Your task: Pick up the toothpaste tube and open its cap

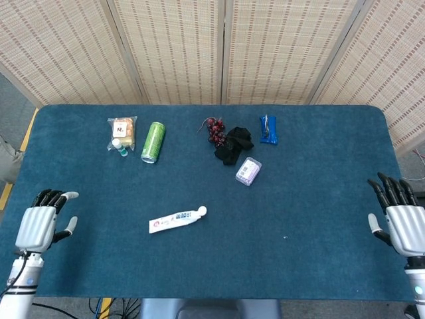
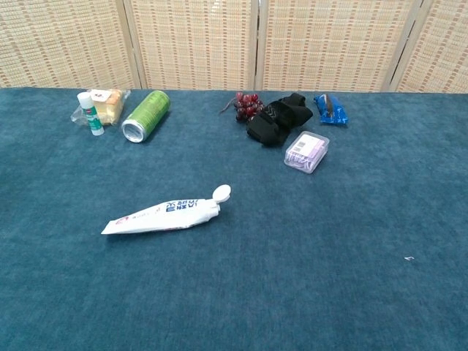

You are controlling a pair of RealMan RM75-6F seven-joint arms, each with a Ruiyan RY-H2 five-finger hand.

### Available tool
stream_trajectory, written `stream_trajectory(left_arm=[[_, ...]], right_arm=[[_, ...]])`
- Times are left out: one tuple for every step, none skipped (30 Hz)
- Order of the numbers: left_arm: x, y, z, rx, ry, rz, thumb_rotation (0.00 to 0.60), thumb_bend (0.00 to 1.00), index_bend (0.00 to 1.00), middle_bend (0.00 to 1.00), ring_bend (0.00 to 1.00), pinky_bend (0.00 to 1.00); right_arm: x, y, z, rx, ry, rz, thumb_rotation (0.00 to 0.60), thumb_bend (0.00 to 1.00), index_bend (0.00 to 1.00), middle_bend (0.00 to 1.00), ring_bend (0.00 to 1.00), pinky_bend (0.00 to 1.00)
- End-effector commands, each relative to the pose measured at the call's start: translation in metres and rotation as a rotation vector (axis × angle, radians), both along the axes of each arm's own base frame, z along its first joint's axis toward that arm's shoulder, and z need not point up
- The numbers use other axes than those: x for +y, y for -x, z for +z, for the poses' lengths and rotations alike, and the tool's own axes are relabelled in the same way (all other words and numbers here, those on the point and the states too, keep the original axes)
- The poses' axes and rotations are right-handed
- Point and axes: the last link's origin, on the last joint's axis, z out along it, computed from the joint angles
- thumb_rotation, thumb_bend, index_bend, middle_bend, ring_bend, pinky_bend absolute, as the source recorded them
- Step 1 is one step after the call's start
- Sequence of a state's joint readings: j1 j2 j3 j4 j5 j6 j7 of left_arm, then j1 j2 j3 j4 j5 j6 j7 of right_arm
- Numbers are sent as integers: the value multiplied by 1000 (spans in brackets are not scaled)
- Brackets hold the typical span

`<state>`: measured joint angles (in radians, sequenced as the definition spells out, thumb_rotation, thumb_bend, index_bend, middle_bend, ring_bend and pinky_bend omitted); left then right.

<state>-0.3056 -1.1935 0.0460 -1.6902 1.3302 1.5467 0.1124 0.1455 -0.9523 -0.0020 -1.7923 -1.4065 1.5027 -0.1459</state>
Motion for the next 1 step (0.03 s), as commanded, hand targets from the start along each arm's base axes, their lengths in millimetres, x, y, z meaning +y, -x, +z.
stream_trajectory(left_arm=[[-19,2,6,-9,-23,-1,600,342,259,294,187,110]], right_arm=[[12,6,-1,-5,20,-19,600,392,113,0,0,0]])
